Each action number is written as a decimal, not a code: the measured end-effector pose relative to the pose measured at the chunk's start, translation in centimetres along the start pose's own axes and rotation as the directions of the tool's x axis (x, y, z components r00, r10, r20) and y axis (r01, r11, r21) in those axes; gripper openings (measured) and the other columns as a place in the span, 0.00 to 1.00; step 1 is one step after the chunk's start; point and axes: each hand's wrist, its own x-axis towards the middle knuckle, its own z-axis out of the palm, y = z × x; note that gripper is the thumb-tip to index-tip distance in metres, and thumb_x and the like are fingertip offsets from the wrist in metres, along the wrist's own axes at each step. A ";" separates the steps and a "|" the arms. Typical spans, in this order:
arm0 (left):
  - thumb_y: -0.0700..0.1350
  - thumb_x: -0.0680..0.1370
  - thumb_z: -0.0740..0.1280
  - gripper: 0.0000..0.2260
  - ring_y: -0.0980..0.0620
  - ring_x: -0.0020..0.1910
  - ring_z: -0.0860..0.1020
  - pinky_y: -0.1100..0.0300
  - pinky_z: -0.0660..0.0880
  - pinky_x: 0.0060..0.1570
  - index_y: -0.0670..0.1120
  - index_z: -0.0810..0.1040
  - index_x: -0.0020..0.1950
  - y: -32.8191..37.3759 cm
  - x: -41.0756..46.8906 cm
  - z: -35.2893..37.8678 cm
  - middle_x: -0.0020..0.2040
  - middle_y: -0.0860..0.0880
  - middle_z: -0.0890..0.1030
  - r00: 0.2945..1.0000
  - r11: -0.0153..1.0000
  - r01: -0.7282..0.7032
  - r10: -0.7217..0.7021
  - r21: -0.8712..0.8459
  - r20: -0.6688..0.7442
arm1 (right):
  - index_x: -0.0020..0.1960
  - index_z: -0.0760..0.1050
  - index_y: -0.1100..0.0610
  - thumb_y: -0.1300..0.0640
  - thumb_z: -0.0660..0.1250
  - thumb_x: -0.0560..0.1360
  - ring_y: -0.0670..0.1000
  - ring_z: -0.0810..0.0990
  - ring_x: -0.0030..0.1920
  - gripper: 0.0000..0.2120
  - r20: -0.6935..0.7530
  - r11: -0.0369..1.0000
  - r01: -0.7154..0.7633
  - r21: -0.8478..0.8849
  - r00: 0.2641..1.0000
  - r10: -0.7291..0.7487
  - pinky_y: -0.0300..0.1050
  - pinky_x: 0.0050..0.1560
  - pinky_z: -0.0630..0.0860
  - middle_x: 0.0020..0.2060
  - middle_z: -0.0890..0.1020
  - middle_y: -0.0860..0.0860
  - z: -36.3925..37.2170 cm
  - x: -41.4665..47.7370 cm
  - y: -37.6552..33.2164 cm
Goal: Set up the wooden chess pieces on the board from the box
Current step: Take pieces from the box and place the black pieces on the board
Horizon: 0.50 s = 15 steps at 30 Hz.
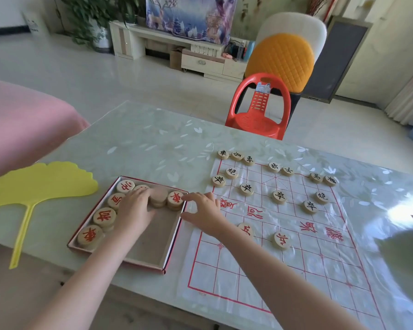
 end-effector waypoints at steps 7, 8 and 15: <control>0.46 0.71 0.71 0.23 0.43 0.59 0.71 0.53 0.67 0.58 0.46 0.72 0.64 -0.1 3.2 2.2 0.60 0.45 0.74 0.999 0.975 -0.039 0.032 0.217 0.039 | 0.67 0.67 0.53 0.54 0.63 0.73 0.58 0.62 0.61 0.23 -0.082 0.972 0.020 -0.232 0.996 -0.041 0.48 0.59 0.59 0.62 0.70 0.54 3.4 4.2 -0.4; 0.46 0.71 0.71 0.22 0.44 0.59 0.71 0.53 0.67 0.57 0.46 0.72 0.63 -0.2 3.5 2.3 0.59 0.45 0.74 0.999 0.971 -0.043 0.038 0.237 0.026 | 0.67 0.67 0.53 0.54 0.63 0.73 0.58 0.63 0.61 0.22 -0.108 0.965 0.030 -0.261 0.992 -0.060 0.48 0.60 0.59 0.61 0.69 0.54 3.8 4.6 -0.4; 0.46 0.64 0.77 0.23 0.40 0.55 0.72 0.50 0.67 0.54 0.44 0.75 0.56 -0.7 3.1 2.9 0.52 0.43 0.80 0.998 0.993 -0.019 0.027 0.120 -0.065 | 0.62 0.69 0.57 0.55 0.64 0.74 0.58 0.65 0.59 0.18 -0.180 0.918 0.073 -0.391 0.971 -0.154 0.47 0.58 0.61 0.58 0.69 0.55 5.2 6.1 0.1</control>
